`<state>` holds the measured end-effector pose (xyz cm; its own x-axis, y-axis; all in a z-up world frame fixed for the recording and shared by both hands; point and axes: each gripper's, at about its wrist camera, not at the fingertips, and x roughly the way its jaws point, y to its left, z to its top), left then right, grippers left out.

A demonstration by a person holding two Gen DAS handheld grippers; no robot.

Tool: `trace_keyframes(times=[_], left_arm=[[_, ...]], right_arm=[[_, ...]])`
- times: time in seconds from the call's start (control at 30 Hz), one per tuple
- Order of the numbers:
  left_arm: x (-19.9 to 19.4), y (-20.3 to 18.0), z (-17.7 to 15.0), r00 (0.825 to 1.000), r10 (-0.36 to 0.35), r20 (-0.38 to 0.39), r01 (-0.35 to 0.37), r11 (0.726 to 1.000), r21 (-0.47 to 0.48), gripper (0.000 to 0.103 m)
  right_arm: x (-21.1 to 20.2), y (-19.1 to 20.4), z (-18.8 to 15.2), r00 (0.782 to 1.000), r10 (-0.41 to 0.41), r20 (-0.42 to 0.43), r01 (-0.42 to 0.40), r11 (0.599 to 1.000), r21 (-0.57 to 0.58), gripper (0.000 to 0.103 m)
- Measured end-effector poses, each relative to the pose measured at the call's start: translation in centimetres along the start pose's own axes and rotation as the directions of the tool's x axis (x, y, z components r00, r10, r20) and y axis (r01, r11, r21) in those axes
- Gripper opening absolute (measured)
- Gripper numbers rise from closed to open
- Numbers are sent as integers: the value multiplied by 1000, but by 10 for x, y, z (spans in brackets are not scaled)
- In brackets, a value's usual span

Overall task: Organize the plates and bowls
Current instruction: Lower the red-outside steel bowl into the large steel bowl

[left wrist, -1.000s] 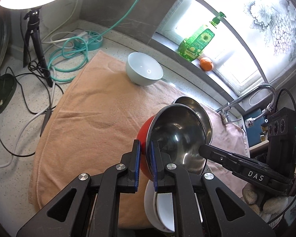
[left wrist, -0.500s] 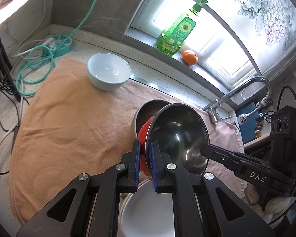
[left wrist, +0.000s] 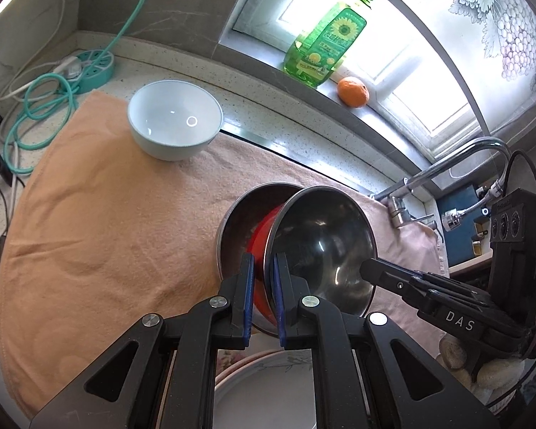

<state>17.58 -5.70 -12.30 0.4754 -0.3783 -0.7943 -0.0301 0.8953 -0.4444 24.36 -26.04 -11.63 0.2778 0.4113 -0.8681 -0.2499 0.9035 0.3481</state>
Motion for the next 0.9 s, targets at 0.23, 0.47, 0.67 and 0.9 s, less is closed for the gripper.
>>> trace_keyframes(times=[0.23,0.47,0.67,0.9], left_arm=[[20,4,3,999,26,-37,-27,999,-24,9],[31,1,3,997,58,-60,-59,998,-7,9],[37,-1,4,993,91,-72,-90,996,17,9],[43,-4,2,989,118,-86,-114,992,47,9]], right_arm=[[22,-9,9,999,-12,-37,12,1000,-16,6],[36,-15,13,998,-21,-62,20,1000,-25,6],[43,-15,14,997,-31,-70,28,999,-37,6],[47,-14,13,996,-44,-80,40,998,-49,6]])
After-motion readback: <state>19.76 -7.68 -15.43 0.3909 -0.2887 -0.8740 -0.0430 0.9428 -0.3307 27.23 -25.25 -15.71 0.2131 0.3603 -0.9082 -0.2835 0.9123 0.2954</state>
